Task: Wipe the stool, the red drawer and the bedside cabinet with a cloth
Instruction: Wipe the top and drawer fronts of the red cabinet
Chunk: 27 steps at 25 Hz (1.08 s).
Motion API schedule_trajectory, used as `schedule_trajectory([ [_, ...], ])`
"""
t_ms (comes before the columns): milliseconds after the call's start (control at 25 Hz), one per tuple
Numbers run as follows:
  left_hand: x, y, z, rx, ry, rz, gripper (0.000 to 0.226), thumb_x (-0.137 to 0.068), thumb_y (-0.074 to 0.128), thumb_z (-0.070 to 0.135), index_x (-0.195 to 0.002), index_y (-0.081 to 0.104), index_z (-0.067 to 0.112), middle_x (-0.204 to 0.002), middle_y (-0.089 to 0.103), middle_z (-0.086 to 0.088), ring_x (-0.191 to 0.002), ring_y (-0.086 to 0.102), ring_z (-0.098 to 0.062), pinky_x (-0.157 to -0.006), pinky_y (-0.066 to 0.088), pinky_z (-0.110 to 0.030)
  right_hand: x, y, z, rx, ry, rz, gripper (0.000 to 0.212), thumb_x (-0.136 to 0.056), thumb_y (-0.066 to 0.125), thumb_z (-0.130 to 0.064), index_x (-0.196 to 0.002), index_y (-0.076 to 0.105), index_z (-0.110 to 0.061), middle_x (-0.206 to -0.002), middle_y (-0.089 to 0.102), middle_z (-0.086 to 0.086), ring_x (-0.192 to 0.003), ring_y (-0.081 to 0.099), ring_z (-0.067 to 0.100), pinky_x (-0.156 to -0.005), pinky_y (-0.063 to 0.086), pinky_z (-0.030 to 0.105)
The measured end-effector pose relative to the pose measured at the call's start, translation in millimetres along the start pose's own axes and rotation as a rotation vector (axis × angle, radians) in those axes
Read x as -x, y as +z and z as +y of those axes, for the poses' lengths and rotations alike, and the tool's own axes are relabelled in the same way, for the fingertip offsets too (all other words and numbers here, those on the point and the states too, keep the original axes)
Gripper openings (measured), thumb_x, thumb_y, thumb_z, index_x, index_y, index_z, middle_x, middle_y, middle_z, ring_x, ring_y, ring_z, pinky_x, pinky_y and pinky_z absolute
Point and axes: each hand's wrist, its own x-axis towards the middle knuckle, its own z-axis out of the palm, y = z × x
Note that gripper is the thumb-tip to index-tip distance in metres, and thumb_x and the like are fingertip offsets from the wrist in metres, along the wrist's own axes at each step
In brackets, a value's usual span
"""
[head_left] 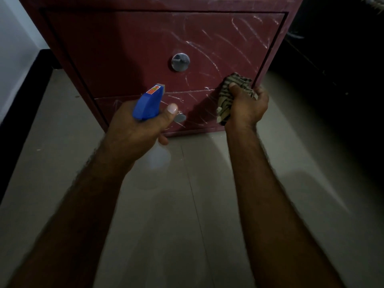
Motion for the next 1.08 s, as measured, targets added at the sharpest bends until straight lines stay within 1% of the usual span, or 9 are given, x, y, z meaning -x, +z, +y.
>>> schedule_trajectory([
  [80, -1, -3, -2, -0.012, -0.016, 0.005, 0.048, -0.094, 0.064, 0.049, -0.099, 0.063, 0.001, -0.085, 0.069, -0.021, -0.071, 0.073, -0.026, -0.081, 0.058, -0.046, 12, 8, 5, 0.022, -0.009, -0.051, 0.064, -0.07, 0.093, -0.015, -0.124, 0.059, -0.024, -0.119, 0.07, 0.001, -0.093, 0.076, 0.018, -0.078, 0.066, 0.04],
  [160, -1, -7, -3, -0.015, -0.022, 0.01, 0.052, -0.094, 0.064, 0.048, -0.103, 0.061, -0.003, -0.088, 0.069, -0.024, -0.072, 0.073, -0.027, -0.083, 0.058, -0.046, 14, 9, 9, 0.018, 0.006, -0.065, 0.073, -0.067, 0.094, -0.017, -0.13, 0.058, -0.022, -0.122, 0.07, 0.002, -0.094, 0.076, 0.019, -0.079, 0.066, 0.041],
  [320, 2, -13, -4, -0.028, -0.022, 0.017, 0.052, -0.093, 0.063, 0.049, -0.1, 0.061, -0.002, -0.082, 0.068, -0.024, -0.07, 0.072, -0.025, -0.078, 0.056, -0.039, 8, 1, 13, 0.053, 0.079, -0.001, 0.055, -0.073, 0.09, -0.013, -0.118, 0.06, -0.02, -0.106, 0.073, 0.003, -0.085, 0.077, 0.021, -0.072, 0.067, 0.043],
  [480, 2, -16, -5, -0.048, -0.03, 0.027, 0.042, -0.094, 0.062, 0.047, -0.096, 0.062, 0.005, -0.078, 0.068, -0.014, -0.069, 0.072, -0.023, -0.074, 0.054, -0.033, 18, 13, 7, 0.036, 0.041, -0.05, 0.07, -0.067, 0.092, -0.018, -0.129, 0.059, -0.02, -0.116, 0.071, 0.002, -0.091, 0.076, 0.021, -0.076, 0.066, 0.041],
  [640, 3, -16, -4, -0.04, -0.037, 0.045, 0.038, -0.095, 0.062, 0.045, -0.098, 0.063, 0.008, -0.075, 0.066, -0.006, -0.07, 0.071, -0.023, -0.071, 0.05, -0.03, 25, 9, 10, 0.031, 0.028, -0.063, 0.058, -0.075, 0.09, -0.011, -0.123, 0.058, -0.021, -0.112, 0.071, -0.001, -0.092, 0.075, 0.017, -0.074, 0.066, 0.033],
  [760, 5, -19, -3, -0.034, -0.022, 0.062, 0.041, -0.094, 0.063, 0.046, -0.103, 0.063, 0.006, -0.075, 0.066, -0.006, -0.07, 0.072, -0.024, -0.076, 0.055, -0.035, 31, 11, 21, 0.082, 0.076, -0.026, 0.053, -0.076, 0.089, -0.011, -0.12, 0.062, -0.019, -0.114, 0.072, 0.003, -0.09, 0.075, 0.018, -0.072, 0.066, 0.034],
  [920, 5, -25, -6, -0.046, -0.012, 0.049, 0.043, -0.095, 0.062, 0.047, -0.099, 0.062, 0.004, -0.081, 0.067, -0.015, -0.071, 0.072, -0.026, -0.081, 0.059, -0.046, 39, 20, 17, 0.086, 0.011, -0.132, 0.072, -0.075, 0.091, -0.023, -0.137, 0.054, -0.024, -0.129, 0.065, 0.002, -0.105, 0.072, 0.02, -0.082, 0.065, 0.037],
  [960, 5, -26, -7, -0.046, -0.01, 0.048, 0.043, -0.095, 0.062, 0.048, -0.097, 0.062, 0.005, -0.081, 0.067, -0.014, -0.07, 0.072, -0.025, -0.082, 0.059, -0.048, 40, 20, 18, 0.081, 0.008, -0.139, 0.072, -0.075, 0.091, -0.023, -0.136, 0.053, -0.023, -0.129, 0.065, 0.003, -0.105, 0.072, 0.02, -0.082, 0.065, 0.037],
  [1080, 6, -28, -5, -0.054, -0.012, 0.056, 0.039, -0.094, 0.062, 0.048, -0.094, 0.062, 0.009, -0.079, 0.067, -0.008, -0.069, 0.072, -0.023, -0.079, 0.059, -0.045, 47, 17, 29, 0.094, 0.066, -0.09, 0.061, -0.079, 0.089, -0.014, -0.131, 0.058, -0.018, -0.118, 0.069, 0.003, -0.094, 0.073, 0.017, -0.069, 0.064, 0.028],
])
